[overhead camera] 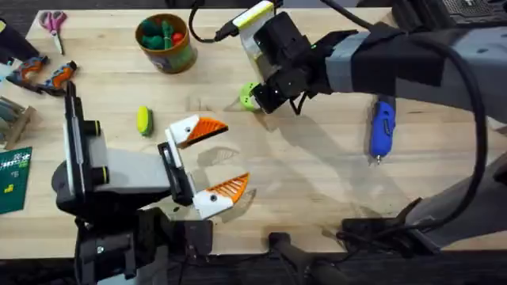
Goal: Pick up the gripper from the table and insert it into the empty holder that is missing its gripper. Then pick up a screw, insert it into the mounting hole, and use the screwdriver to tighten it. Finally, clean up the table by picking up the vegetable and placing it into the bucket.
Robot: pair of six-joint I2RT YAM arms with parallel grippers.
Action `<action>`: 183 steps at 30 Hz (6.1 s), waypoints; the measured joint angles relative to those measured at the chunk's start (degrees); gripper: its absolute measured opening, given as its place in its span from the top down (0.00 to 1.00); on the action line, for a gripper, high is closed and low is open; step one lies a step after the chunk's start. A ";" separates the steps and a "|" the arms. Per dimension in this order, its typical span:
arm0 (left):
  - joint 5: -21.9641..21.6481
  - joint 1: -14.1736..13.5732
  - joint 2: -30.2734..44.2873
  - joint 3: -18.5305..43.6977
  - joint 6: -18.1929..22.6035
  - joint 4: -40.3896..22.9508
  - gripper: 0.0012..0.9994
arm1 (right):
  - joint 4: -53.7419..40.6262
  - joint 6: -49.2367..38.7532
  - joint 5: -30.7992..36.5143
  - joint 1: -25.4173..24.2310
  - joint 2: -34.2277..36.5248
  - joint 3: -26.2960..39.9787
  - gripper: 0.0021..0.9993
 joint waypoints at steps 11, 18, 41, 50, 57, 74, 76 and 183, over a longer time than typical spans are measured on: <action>0.00 0.00 0.00 0.00 0.00 0.00 0.01 | -10.83 0.00 0.53 0.36 -0.01 8.99 1.00; 0.00 0.00 0.00 0.00 0.00 0.00 0.01 | -14.90 -0.02 0.56 1.73 -1.78 14.77 1.00; 0.00 0.00 0.00 0.00 0.00 0.00 0.01 | -31.13 0.02 0.67 16.42 -10.20 33.36 1.00; 0.00 0.00 0.00 0.00 0.00 0.00 0.01 | -38.74 0.04 0.36 23.58 -3.17 42.53 1.00; 0.00 0.00 0.00 0.00 0.00 0.00 0.01 | -38.90 0.28 -1.68 25.98 -3.02 42.75 1.00; 0.00 0.00 0.00 0.00 0.00 0.00 0.01 | -40.66 0.28 -0.56 27.46 0.00 43.03 1.00; 0.00 0.00 0.00 0.00 0.00 0.00 0.01 | -40.71 0.28 -0.57 27.31 -0.01 43.03 1.00; 0.02 0.00 0.00 0.00 -0.04 -0.02 0.01 | -41.43 2.47 -1.45 26.21 2.16 42.92 1.00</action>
